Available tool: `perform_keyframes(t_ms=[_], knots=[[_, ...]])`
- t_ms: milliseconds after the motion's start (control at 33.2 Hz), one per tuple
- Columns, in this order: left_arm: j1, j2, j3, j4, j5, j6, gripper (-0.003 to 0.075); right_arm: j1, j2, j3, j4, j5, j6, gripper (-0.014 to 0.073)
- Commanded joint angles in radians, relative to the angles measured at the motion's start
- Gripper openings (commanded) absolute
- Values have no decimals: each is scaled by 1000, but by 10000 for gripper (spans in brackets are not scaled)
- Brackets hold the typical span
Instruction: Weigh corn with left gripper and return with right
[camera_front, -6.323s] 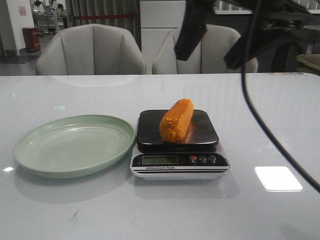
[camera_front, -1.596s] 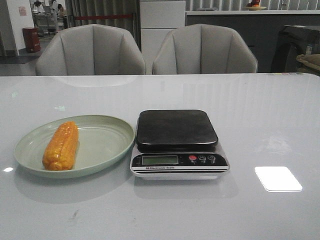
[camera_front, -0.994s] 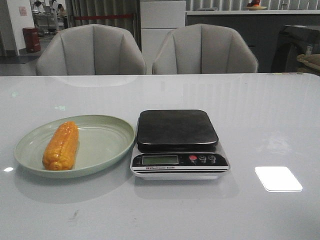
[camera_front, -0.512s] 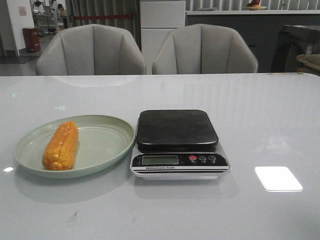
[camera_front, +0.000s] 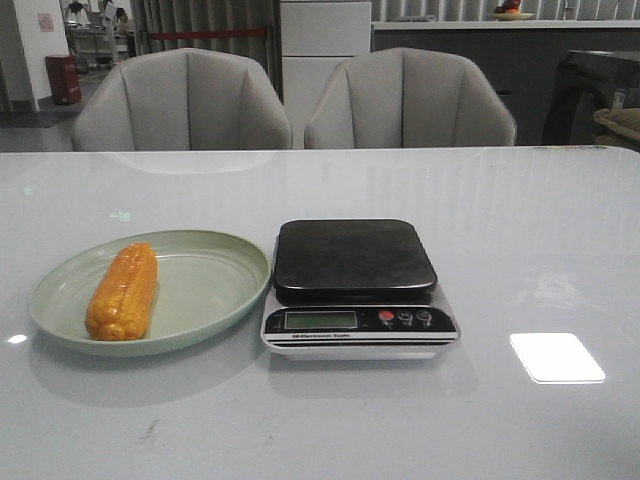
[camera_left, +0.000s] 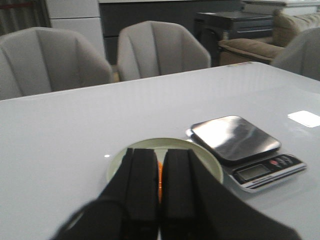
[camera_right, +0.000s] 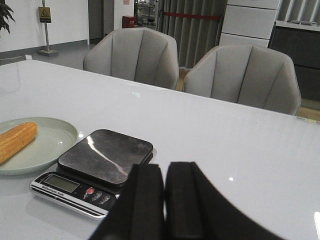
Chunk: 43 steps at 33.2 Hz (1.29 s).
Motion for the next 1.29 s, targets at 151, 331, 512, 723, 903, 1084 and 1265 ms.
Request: perform_keyframes(t_ms=[151,331,512,723,903,1084,1265], knots=[[204,0,171,1,-338,-1,115,-5,21,-28,-10,-73,-5,176],[328,-21,236,1,-373,-1,115,-5,20,-28,-10,-73,-5,176],[408,-21,238,-1,-374,-1,115,-5,20,-28,-10,-73,-5,176],[362,-21,238,-1,-374,-1,115,-5,20,-28,-10,-73,-5,176],[356,-21,238,-1,-374,-1,115,-5,20,-28,-10,-73,-5,176],[356,-21,238,-1,-374,-1,115,-5,20,-28,-10,-73,-5,176],[356,-21,238,-1,-374,-1,115,-5,20,-28,-10,-73,-5,176]])
